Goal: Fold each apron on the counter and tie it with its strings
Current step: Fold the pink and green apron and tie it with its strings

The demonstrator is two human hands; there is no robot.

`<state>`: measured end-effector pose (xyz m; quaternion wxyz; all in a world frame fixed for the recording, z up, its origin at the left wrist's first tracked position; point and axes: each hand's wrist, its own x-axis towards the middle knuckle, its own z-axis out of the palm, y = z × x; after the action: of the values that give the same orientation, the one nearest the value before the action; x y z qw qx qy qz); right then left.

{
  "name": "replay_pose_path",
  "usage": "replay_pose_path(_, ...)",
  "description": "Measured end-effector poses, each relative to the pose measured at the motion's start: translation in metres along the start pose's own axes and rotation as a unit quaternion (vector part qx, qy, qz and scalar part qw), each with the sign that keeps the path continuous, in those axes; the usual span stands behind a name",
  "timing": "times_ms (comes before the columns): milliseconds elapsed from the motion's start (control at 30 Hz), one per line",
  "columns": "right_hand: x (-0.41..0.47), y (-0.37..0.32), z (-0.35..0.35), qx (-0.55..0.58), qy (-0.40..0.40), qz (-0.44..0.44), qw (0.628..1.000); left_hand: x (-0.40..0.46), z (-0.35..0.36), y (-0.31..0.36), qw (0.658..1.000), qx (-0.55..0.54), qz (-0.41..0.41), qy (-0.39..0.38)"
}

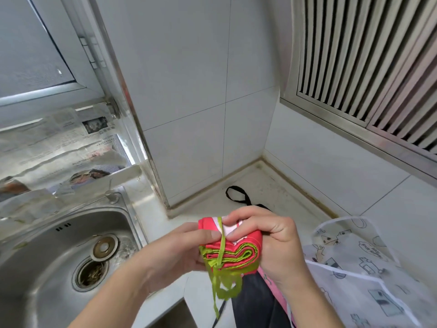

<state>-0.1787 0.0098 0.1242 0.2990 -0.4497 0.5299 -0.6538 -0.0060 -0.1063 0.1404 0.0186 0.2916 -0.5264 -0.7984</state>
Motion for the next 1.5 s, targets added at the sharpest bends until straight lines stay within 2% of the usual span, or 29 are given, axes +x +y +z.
replay_pose_path(67,-0.001,0.001,0.0,-0.017,-0.012,0.0,1.0,-0.002,0.001,0.0,1.0,-0.004,-0.008,-0.006)
replay_pose_path(233,0.001,-0.019,-0.015,-0.048,-0.065,0.063,0.995,-0.005,0.006,0.011,0.993,0.054,0.037,0.098)
replay_pose_path(333,0.009,-0.044,-0.015,-0.105,-0.104,0.027,0.989,-0.005,0.009,0.016,0.985,0.083,0.059,0.141)
replay_pose_path(367,0.012,-0.049,-0.011,-0.178,-0.14,0.001,0.974,-0.006,0.009,0.017,0.984,0.081,0.066,0.147)
replay_pose_path(433,0.016,-0.05,-0.002,-0.357,-0.213,-0.056,0.908,-0.005,0.011,0.019,0.981,0.073,0.087,0.155)
replay_pose_path(500,0.017,-0.047,0.004,-0.444,-0.209,-0.091,0.867,-0.005,0.012,0.02,0.977,0.079,0.1,0.171)
replay_pose_path(567,0.015,-0.047,0.006,-0.465,-0.168,-0.128,0.86,-0.005,0.011,0.019,0.973,0.074,0.098,0.193)
replay_pose_path(800,-0.003,-0.048,0.004,-0.434,-0.107,-0.107,0.888,-0.005,0.01,0.019,0.963,0.072,0.112,0.235)
replay_pose_path(1000,-0.022,-0.039,-0.007,-0.352,-0.088,-0.014,0.932,-0.005,0.007,0.023,0.953,0.03,0.139,0.268)
replay_pose_path(1133,-0.033,-0.03,-0.009,-0.299,-0.087,0.057,0.948,-0.003,0.006,0.024,0.954,0.023,0.15,0.258)
replay_pose_path(1267,-0.034,-0.03,-0.019,-0.305,-0.098,0.075,0.944,-0.003,0.007,0.024,0.953,0.096,0.129,0.258)
replay_pose_path(1400,-0.028,-0.042,-0.032,-0.295,-0.071,0.086,0.949,-0.003,0.008,0.023,0.939,0.191,0.128,0.257)
replay_pose_path(1500,-0.019,-0.055,-0.039,-0.302,-0.047,0.051,0.951,-0.007,0.011,0.026,0.939,0.231,0.115,0.229)
